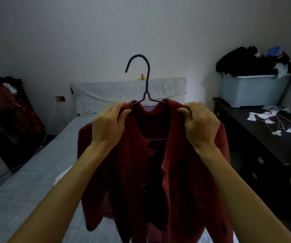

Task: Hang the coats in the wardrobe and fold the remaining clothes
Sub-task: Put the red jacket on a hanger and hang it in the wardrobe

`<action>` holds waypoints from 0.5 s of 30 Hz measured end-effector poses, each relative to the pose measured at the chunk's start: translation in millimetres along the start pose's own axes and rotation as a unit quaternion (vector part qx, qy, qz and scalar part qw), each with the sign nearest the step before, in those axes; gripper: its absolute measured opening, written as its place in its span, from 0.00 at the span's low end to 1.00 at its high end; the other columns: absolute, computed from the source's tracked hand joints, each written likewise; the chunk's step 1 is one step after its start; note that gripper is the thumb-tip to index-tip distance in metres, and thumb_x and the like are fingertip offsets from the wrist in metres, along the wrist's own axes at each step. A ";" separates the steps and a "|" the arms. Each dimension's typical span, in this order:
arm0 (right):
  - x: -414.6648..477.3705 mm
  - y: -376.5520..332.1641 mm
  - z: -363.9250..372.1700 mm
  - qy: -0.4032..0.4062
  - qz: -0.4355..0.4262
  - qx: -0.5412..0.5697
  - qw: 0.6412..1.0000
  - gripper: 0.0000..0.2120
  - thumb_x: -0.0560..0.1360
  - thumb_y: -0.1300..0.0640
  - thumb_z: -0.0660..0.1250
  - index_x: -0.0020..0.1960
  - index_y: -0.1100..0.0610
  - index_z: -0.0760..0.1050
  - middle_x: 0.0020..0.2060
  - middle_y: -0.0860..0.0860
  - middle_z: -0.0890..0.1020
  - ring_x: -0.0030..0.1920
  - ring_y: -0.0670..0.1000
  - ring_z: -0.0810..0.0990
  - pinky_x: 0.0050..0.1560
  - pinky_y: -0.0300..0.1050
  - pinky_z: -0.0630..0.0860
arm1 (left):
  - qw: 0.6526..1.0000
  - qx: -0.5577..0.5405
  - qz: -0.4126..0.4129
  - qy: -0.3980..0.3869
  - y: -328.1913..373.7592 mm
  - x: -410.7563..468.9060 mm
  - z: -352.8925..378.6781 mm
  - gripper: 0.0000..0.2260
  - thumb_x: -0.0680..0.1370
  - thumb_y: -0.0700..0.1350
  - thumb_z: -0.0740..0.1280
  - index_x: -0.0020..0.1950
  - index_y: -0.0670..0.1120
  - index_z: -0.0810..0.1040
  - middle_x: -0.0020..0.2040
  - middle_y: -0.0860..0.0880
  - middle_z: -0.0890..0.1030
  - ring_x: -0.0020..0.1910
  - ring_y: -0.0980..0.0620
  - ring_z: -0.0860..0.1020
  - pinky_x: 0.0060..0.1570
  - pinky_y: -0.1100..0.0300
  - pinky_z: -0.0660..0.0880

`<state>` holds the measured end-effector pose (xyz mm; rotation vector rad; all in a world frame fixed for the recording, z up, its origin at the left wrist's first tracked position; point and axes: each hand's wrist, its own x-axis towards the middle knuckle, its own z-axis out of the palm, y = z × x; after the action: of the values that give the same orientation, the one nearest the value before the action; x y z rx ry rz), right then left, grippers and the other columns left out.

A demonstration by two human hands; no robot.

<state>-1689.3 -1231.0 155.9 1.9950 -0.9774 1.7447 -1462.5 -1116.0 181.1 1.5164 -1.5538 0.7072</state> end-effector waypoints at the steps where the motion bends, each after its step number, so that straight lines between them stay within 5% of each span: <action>1: -2.2 -2.1 -3.9 0.008 -0.004 -0.001 1.000 0.15 0.78 0.46 0.64 0.43 0.58 0.78 0.34 0.52 0.78 0.30 0.51 0.75 0.28 0.47 0.69 | 1.000 -0.004 -0.007 -0.011 1.9 -2.2 -4.3 0.15 0.81 0.52 0.58 0.58 0.44 0.77 0.51 0.46 0.82 0.46 0.47 0.80 0.44 0.51 0.78; 9: -0.5 -34.9 -36.5 -0.035 0.019 0.033 0.999 0.16 0.78 0.45 0.63 0.44 0.58 0.78 0.37 0.52 0.80 0.34 0.52 0.77 0.38 0.45 0.70 | 0.998 -0.018 -0.031 -0.060 0.5 -4.4 -38.1 0.18 0.80 0.57 0.56 0.50 0.43 0.75 0.40 0.44 0.79 0.37 0.43 0.77 0.38 0.47 0.75; 15: -28.9 -48.6 -68.5 -0.103 0.030 0.017 0.994 0.15 0.79 0.48 0.60 0.46 0.60 0.76 0.38 0.55 0.78 0.36 0.55 0.75 0.39 0.51 0.72 | 0.998 -0.048 -0.026 -0.027 17.3 -33.6 -45.8 0.13 0.80 0.50 0.61 0.45 0.41 0.76 0.37 0.40 0.80 0.35 0.38 0.77 0.34 0.57 0.63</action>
<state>-1708.3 -1144.3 151.8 2.2232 -1.0883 1.6201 -1474.1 -1057.9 177.7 1.5097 -1.5592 0.5590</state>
